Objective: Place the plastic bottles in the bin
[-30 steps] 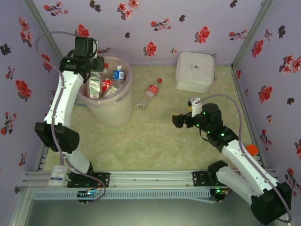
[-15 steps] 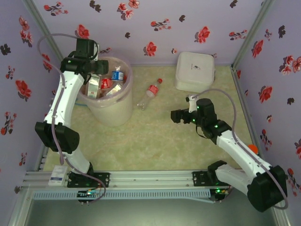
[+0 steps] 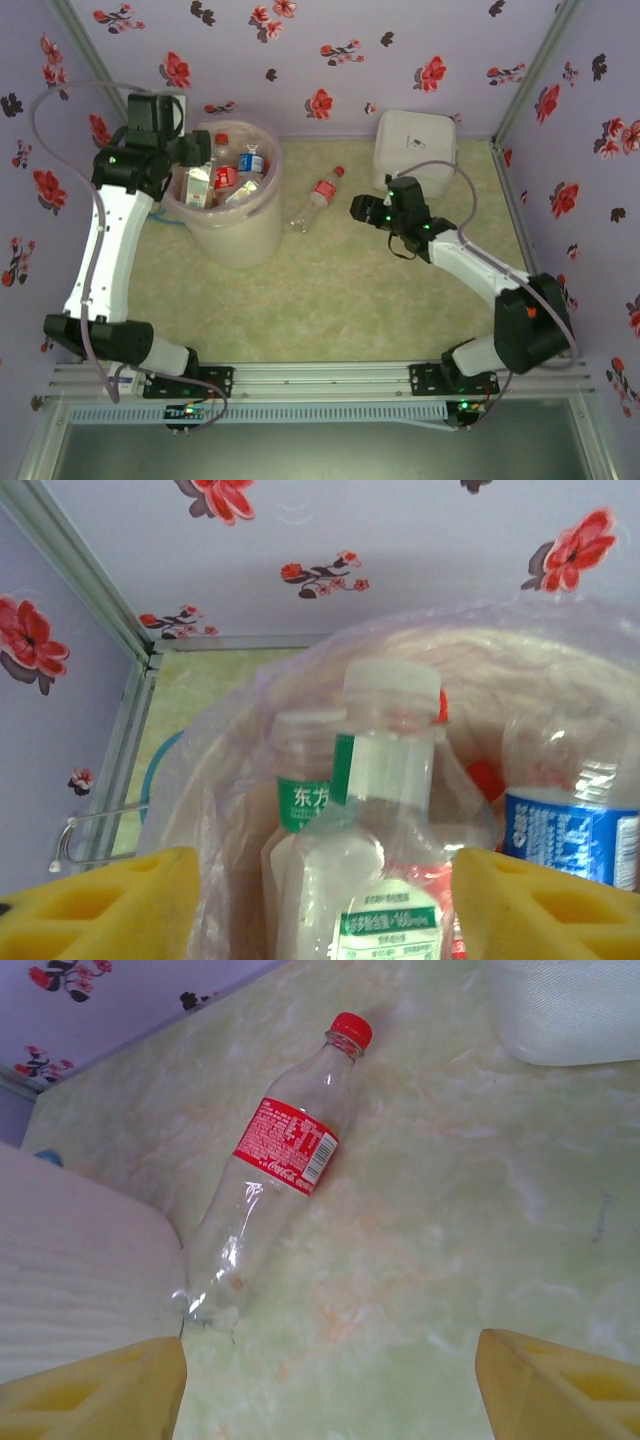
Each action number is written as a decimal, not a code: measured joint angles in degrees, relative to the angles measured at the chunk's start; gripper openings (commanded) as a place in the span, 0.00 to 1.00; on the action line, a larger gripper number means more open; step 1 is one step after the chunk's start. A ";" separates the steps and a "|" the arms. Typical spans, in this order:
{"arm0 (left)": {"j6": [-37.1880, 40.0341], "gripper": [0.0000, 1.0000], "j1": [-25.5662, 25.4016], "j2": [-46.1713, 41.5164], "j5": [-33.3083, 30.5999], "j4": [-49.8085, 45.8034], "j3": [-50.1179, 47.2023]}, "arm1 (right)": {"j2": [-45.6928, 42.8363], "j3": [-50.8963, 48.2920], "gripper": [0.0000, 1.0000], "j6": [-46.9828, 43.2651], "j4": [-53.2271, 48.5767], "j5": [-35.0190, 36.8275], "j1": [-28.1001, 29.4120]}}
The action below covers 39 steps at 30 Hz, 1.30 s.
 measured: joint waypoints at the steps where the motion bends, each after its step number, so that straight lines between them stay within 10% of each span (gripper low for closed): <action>1: -0.13 0.61 0.07 -0.85 0.04 0.57 -2.64 | 2.27 1.53 0.77 0.83 0.79 0.94 0.79; 18: -3.41 0.60 6.67 -5.81 2.67 8.70 -15.43 | 31.82 19.63 0.84 4.50 7.63 10.05 6.01; 39: -7.30 0.76 5.29 -21.00 9.27 7.48 -13.53 | 35.01 20.28 0.87 9.97 15.82 12.52 8.33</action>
